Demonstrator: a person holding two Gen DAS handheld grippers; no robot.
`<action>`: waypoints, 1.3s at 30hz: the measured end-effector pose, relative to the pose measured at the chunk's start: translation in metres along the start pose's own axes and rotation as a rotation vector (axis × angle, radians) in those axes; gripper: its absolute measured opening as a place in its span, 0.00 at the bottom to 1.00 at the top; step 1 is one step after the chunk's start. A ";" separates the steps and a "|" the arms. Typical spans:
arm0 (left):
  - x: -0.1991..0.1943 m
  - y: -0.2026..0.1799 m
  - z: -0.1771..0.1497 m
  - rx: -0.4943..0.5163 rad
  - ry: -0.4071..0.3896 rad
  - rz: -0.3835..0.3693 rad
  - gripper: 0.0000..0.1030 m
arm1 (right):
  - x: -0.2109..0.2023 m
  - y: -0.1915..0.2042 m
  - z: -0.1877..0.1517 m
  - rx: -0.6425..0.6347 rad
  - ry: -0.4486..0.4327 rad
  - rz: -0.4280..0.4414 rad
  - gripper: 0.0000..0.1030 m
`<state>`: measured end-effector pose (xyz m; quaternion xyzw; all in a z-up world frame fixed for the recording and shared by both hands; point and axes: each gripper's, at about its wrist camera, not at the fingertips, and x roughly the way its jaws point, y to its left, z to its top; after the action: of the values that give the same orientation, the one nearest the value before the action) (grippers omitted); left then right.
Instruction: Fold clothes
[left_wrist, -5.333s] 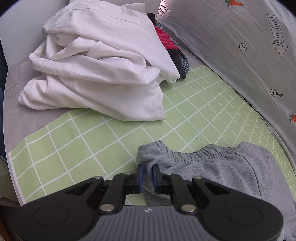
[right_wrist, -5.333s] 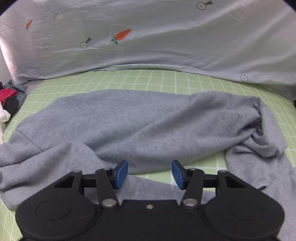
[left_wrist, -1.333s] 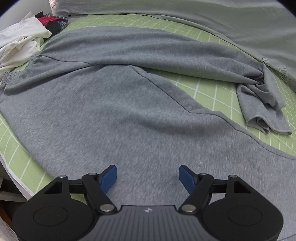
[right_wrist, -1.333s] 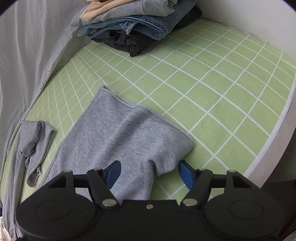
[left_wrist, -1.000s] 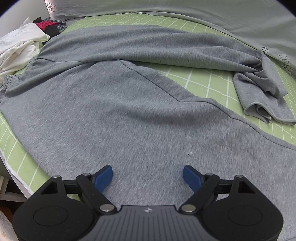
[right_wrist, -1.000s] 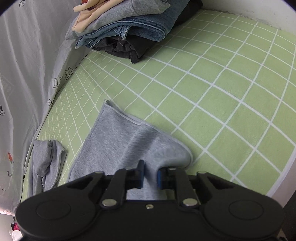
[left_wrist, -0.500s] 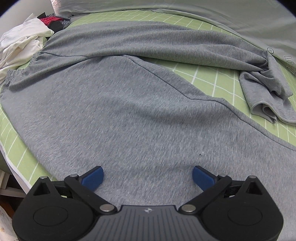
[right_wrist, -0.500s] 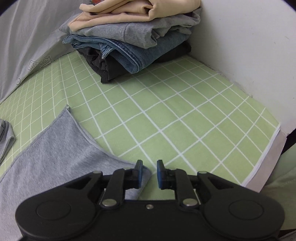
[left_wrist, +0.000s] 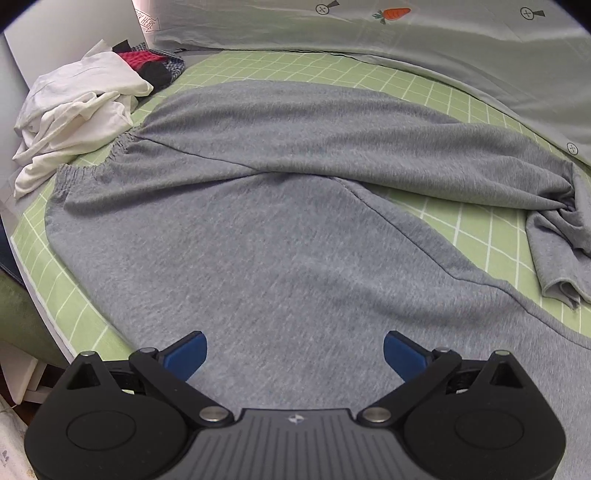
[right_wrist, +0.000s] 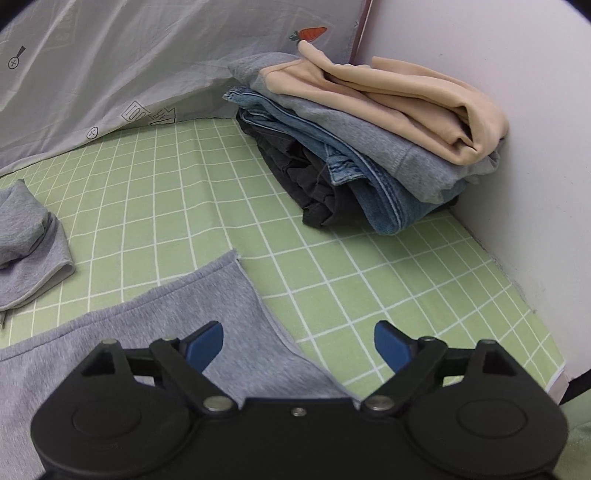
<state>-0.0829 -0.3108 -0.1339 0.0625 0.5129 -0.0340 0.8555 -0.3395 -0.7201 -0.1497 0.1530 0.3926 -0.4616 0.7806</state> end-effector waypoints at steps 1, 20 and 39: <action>0.003 0.006 0.008 -0.003 -0.003 0.006 0.98 | 0.001 0.012 0.005 -0.006 -0.002 0.010 0.93; 0.101 0.028 0.108 -0.013 0.109 0.018 0.98 | 0.064 0.210 0.072 -0.146 0.119 0.255 0.63; 0.103 0.035 0.102 -0.130 0.091 0.003 1.00 | 0.035 0.146 0.237 -0.141 -0.395 0.057 0.02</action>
<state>0.0590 -0.2904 -0.1752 0.0094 0.5521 0.0035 0.8337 -0.0953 -0.8068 -0.0417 0.0154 0.2587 -0.4317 0.8640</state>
